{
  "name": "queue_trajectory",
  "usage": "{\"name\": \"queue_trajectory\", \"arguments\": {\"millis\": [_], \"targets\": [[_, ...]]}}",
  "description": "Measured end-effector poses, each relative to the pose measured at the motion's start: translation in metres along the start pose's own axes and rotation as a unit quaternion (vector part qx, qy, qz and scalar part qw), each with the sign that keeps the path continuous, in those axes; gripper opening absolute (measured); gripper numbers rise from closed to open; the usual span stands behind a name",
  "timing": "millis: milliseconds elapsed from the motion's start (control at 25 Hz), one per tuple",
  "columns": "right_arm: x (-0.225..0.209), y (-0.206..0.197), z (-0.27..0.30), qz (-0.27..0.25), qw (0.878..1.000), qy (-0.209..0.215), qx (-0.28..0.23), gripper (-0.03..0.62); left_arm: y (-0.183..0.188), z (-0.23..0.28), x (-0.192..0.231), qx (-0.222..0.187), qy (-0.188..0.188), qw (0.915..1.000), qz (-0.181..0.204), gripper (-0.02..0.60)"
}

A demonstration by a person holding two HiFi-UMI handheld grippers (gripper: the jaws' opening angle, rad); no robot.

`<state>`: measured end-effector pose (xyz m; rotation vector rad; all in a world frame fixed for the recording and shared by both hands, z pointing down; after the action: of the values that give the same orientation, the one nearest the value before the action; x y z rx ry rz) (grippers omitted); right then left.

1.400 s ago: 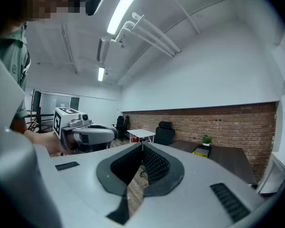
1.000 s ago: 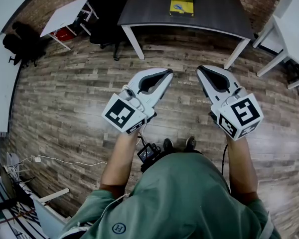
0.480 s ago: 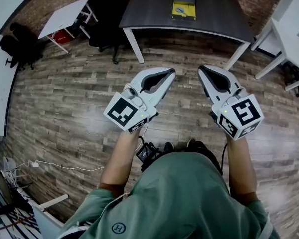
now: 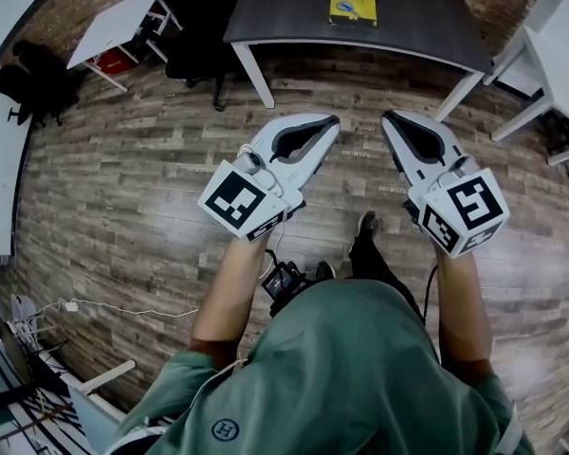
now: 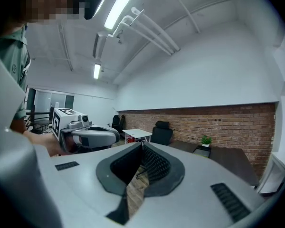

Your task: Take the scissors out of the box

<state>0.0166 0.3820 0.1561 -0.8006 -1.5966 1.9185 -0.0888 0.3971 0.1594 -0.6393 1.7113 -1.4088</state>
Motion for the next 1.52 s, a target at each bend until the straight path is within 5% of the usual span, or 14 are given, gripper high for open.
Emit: {"name": "queue_trajectory", "arguments": {"millis": [680,1520], "targets": [[-0.120,-0.011,0.092,0.036,0.997,0.054,0.035,0.008,-0.059,0.088,0.090,0.042,0.044,0.9978,-0.027,-0.017],[-0.255,0.012,0.140,0.044,0.996,0.076,0.023,0.008,-0.076,0.195,0.172,0.069,0.065,0.9955,-0.003,-0.017]]}}
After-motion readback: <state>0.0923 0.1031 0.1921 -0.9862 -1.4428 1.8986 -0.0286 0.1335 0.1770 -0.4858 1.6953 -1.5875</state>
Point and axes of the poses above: the fingertips, and each gripper's own axes: z forward along the fingers, x to its left, y out of its top, the point moved 3 cm from there along -z, backward along the fingers, and after that the axes turned 9 degrees about z, right-handed, at the moved point
